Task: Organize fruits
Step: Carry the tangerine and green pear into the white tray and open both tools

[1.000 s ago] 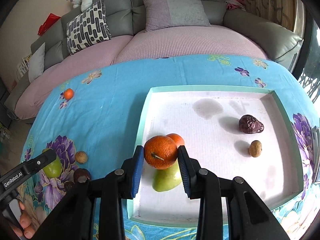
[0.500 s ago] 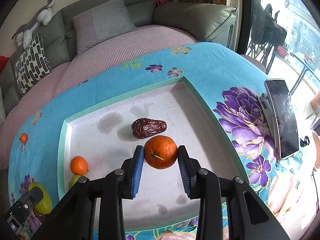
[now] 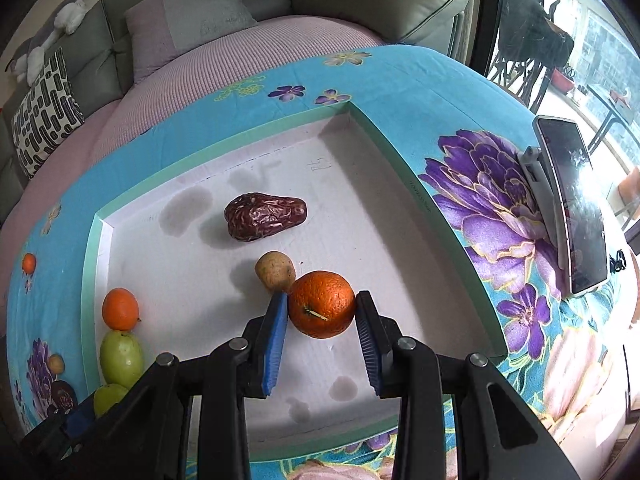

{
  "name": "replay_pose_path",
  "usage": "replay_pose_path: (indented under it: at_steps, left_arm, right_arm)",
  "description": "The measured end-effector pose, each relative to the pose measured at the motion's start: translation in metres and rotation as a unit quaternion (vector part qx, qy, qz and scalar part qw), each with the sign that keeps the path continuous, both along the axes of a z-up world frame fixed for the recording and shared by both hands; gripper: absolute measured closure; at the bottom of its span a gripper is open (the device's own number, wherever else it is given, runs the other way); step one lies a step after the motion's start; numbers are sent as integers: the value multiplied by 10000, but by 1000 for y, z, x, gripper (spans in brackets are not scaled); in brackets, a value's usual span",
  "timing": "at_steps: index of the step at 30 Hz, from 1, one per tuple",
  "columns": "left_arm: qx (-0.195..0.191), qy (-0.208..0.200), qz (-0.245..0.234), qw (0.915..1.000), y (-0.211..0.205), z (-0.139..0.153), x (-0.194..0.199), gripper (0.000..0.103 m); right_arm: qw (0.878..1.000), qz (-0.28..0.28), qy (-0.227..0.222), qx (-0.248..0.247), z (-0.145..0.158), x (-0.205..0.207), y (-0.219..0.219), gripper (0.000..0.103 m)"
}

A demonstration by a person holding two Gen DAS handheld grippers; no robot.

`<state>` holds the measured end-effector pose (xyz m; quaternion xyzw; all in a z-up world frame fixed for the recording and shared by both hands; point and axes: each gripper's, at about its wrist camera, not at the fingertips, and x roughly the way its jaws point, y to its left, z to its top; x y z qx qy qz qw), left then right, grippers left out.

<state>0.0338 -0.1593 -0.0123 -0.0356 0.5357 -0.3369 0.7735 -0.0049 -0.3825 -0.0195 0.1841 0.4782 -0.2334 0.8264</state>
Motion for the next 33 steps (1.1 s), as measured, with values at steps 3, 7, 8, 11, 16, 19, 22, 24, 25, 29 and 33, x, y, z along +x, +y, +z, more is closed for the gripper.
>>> replay_pose_path:
  at_steps: [3, 7, 8, 11, 16, 19, 22, 24, 25, 29, 33]
  left_arm:
    - [-19, 14, -17, 10000, -2, -2, 1, 62]
    - [30, 51, -52, 10000, -5, -4, 0, 62]
    - [43, 56, -63, 10000, -5, -4, 0, 62]
    - [61, 68, -29, 10000, -5, -7, 2, 62]
    - [132, 144, 19, 9998, -6, -15, 5, 62]
    - [114, 168, 25, 9998, -6, -16, 6, 62]
    - [96, 189, 32, 9998, -5, -16, 7, 62]
    - [105, 185, 28, 9998, -6, -16, 7, 62]
    - [120, 175, 15, 9998, -6, -15, 7, 62]
    - [260, 48, -41, 9996, -9, -10, 4, 62]
    - [283, -62, -84, 9995, -8, -5, 3, 61]
  right_arm:
    - [10000, 0, 80, -5, -5, 1, 0, 67]
    - [9999, 11, 101, -42, -5, 2, 0, 67]
    - [9999, 9, 100, -40, -5, 2, 0, 67]
    - [9999, 9, 105, -43, -5, 2, 0, 67]
    - [9999, -2, 103, -40, -5, 3, -1, 67]
    - [9999, -3, 101, -34, -5, 3, -1, 67]
    - [9999, -4, 99, -29, -6, 3, -1, 67]
    - [9999, 2, 105, -40, -6, 3, -1, 67]
    - [9999, 6, 108, -48, -6, 3, 0, 67]
    - [10000, 4, 80, -31, -6, 3, -1, 66]
    - [10000, 4, 60, -25, -6, 2, -1, 66]
